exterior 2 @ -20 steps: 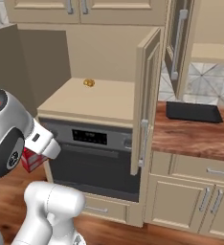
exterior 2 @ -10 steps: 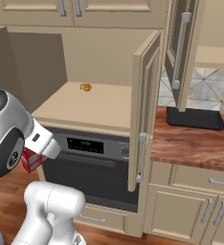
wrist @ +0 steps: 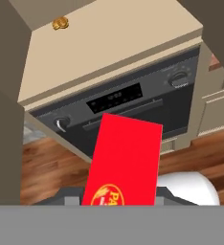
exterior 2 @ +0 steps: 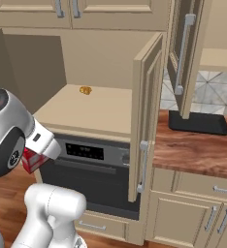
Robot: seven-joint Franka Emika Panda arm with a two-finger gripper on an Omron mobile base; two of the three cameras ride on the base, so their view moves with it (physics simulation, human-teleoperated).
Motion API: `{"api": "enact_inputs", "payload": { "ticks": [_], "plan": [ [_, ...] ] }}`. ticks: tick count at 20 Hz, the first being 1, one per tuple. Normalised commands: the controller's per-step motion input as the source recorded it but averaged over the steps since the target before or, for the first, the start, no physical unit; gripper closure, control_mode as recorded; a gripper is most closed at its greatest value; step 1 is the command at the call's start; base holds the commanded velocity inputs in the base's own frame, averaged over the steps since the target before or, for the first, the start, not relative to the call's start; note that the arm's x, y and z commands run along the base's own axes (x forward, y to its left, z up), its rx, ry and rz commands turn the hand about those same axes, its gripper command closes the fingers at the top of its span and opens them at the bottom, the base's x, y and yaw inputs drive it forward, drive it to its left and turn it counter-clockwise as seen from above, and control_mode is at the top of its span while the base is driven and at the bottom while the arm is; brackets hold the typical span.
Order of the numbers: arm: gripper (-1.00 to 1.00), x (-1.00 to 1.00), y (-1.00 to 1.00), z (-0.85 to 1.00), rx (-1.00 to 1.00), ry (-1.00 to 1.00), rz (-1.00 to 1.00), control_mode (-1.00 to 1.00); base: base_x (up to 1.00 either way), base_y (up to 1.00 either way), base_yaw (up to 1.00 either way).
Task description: Pick the boxed food and bar from the counter and place them in the cabinets closest to them.
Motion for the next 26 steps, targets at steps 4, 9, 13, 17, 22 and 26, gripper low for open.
{"api": "enact_inputs", "payload": {
  "ticks": [4, 9, 13, 17, 22, 26],
  "plan": [
    [1.00, 0.01, 0.01, 0.00, 0.00, 0.00, 0.00, -1.00, 0.00, 0.00, 0.00],
    [1.00, 0.01, 0.03, 0.15, 0.00, -0.05, 0.01, -1.00, 0.00, 0.00, 0.00],
    [1.00, 0.05, 0.06, 0.30, 0.00, -0.06, 0.03, -1.00, 0.00, 0.00, 0.00],
    [1.00, 0.08, 0.11, 0.29, -0.01, -0.04, 0.06, -1.00, 0.00, 0.00, 0.00],
    [1.00, 0.11, 0.10, 0.15, -0.10, 0.01, 0.11, -1.00, 0.00, 0.00, 0.00],
    [1.00, 0.02, 0.00, 0.05, -0.12, 0.02, 0.16, -1.00, 0.00, 0.00, 0.00]
  ]
}}
